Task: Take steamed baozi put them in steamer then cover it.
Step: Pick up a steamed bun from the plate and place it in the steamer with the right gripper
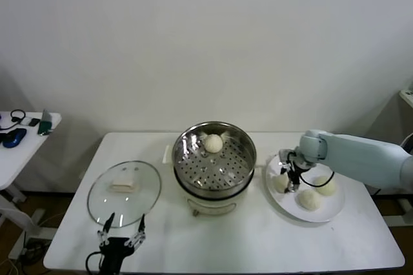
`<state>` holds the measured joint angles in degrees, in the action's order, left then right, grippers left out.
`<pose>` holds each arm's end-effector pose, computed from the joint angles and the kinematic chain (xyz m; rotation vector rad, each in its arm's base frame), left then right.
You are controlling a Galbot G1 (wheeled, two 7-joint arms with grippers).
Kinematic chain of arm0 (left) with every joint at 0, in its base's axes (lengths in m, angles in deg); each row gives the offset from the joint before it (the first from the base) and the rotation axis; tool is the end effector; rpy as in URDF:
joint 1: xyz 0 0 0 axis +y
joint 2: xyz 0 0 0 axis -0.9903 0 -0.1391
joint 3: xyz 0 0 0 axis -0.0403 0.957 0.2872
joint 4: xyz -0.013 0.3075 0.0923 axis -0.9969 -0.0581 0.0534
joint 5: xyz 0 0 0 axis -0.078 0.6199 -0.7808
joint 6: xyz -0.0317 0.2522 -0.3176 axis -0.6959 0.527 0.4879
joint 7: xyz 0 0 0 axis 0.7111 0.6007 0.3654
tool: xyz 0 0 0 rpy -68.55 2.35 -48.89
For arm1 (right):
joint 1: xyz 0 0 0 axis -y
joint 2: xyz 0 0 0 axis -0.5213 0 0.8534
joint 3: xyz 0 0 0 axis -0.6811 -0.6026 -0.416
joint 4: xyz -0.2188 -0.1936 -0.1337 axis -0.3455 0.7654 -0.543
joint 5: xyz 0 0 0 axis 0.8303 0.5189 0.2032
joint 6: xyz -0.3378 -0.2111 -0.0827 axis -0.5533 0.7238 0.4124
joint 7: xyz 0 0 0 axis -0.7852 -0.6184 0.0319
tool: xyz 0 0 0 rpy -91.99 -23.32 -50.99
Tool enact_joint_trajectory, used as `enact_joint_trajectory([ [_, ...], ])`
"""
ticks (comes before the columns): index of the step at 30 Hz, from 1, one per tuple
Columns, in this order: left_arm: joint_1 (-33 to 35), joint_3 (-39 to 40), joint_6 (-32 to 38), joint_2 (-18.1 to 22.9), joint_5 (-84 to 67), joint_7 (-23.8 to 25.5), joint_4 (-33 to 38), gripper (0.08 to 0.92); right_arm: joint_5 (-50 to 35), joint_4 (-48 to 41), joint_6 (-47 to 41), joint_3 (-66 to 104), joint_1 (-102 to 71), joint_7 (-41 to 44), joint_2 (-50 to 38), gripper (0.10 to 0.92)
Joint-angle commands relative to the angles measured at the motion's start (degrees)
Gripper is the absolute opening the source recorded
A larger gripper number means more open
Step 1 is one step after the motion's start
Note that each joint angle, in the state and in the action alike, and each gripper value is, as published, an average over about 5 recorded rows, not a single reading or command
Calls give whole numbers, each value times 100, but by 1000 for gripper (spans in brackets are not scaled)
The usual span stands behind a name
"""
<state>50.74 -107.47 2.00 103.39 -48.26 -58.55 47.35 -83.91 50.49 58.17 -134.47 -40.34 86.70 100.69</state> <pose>0.1707 0.0466 -0.3534 0.0187 -2.9080 -0.1078 0.5462 -0.0834 -0.2626 1.1784 -1.3773 1.2736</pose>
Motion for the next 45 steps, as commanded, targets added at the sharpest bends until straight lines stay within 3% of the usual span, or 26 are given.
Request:
enact_joint_trajectory([
  [1, 20, -2, -8, 1, -9, -1, 25, 823, -371, 278, 81, -594, 1264, 213, -107, 684],
  [11, 9, 78, -62, 15, 21, 14, 118, 823, -1904, 1468, 236, -1934, 4569, 817, 455, 687],
  [21, -26, 129, -79, 34, -6, 25, 210, 823, -3269, 2257, -580, -686, 4064, 8, 1977, 687],
  [30, -30, 95, -79, 23, -91, 31, 244, 823, -3011, 1350, -890, -501, 2672, -501, 3309, 687],
  [45, -61, 48, -62, 40, -189, 26, 181, 823, -2084, 55, -845, -807, 1543, -582, 3710, 687],
])
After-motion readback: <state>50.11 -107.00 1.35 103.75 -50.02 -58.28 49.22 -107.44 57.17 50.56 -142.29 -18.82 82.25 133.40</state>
